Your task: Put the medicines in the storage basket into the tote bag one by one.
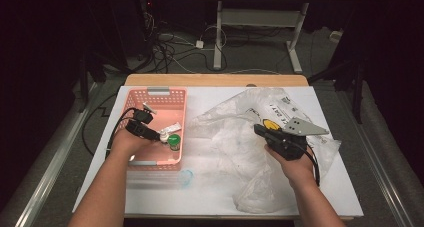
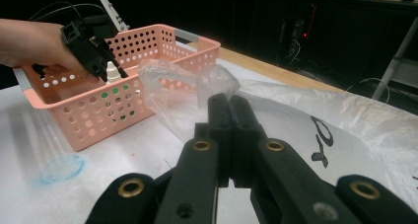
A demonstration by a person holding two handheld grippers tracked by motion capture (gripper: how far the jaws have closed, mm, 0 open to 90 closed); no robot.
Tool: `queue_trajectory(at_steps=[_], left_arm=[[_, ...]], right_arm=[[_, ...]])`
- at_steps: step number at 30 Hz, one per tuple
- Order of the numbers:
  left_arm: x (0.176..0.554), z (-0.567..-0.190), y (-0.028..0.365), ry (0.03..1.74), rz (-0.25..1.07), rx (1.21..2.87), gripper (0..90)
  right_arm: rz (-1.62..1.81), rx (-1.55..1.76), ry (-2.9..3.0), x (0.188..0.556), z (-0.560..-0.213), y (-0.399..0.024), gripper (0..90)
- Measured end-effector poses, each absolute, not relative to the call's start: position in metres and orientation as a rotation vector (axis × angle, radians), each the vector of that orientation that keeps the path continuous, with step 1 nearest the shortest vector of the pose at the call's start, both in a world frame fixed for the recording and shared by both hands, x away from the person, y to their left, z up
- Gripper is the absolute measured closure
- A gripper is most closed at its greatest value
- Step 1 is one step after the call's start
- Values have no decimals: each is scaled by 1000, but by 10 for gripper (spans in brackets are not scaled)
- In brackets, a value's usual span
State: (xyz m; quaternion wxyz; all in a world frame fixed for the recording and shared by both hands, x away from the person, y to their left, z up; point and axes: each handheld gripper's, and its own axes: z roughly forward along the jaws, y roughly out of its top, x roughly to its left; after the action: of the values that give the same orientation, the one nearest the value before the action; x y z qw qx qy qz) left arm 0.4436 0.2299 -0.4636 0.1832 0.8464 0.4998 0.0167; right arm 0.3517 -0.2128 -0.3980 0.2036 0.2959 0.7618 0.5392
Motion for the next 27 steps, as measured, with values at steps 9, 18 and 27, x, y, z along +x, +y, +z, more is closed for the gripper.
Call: queue_trajectory(at_steps=[9, 18, 27], left_arm=[[443, -463, 228, 1414, 81, 2404, 665], [451, -464, 223, 1420, 113, 2400, 482], [452, -465, 217, 1415, 139, 2411, 676]], right_arm=[[1502, 824, 2125, 351, -398, -212, 900], [1495, 822, 2132, 352, -399, -211, 900], [1494, 831, 2127, 352, -399, -214, 900]])
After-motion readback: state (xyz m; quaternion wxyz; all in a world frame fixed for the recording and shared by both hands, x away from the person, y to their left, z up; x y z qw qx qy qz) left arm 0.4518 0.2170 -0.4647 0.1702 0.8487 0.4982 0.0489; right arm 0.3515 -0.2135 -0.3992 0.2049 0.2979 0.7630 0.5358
